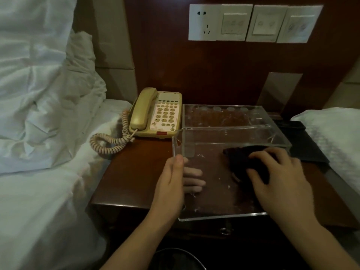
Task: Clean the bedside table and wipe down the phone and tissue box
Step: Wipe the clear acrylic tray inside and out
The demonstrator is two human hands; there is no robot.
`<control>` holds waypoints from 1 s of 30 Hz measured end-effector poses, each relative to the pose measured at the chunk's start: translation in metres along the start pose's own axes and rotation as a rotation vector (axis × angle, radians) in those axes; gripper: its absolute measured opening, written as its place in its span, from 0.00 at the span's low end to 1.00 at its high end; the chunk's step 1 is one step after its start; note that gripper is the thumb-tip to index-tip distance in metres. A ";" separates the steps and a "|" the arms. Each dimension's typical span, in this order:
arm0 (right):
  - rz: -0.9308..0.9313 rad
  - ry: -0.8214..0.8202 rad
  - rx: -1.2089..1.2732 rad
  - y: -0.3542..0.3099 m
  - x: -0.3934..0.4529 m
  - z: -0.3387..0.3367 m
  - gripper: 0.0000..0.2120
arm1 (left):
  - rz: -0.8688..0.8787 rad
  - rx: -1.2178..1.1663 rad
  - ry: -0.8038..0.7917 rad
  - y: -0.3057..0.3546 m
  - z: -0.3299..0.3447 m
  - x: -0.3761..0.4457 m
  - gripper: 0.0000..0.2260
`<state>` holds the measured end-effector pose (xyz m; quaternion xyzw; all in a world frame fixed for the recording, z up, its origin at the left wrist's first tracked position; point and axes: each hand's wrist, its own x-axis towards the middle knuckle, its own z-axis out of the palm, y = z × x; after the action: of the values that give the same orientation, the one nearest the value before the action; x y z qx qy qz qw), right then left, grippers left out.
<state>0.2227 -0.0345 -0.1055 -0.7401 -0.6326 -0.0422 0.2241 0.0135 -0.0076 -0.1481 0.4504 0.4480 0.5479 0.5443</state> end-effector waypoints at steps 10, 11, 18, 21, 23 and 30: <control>-0.253 -0.008 0.258 -0.068 0.002 0.029 0.15 | -0.025 0.143 -0.009 0.008 0.000 -0.006 0.26; -0.296 -0.045 0.263 -0.069 -0.003 0.028 0.15 | -0.029 0.143 -0.001 0.009 0.000 -0.007 0.26; -0.535 -0.313 0.306 -0.053 -0.032 0.015 0.12 | -0.013 0.176 0.057 0.007 0.000 -0.003 0.26; -0.523 -0.304 0.323 -0.063 -0.030 0.018 0.13 | 0.004 0.203 0.054 0.007 0.000 -0.005 0.23; -0.537 -0.279 0.314 -0.067 -0.030 0.021 0.09 | 0.031 0.225 0.063 0.005 -0.002 -0.005 0.21; -0.098 -0.216 0.195 -0.004 -0.015 -0.006 0.09 | -0.043 0.011 0.021 0.010 0.003 0.000 0.16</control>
<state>0.2177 -0.0503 -0.1039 -0.6834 -0.6894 0.0885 0.2232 0.0141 -0.0073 -0.1378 0.4376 0.4663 0.5384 0.5488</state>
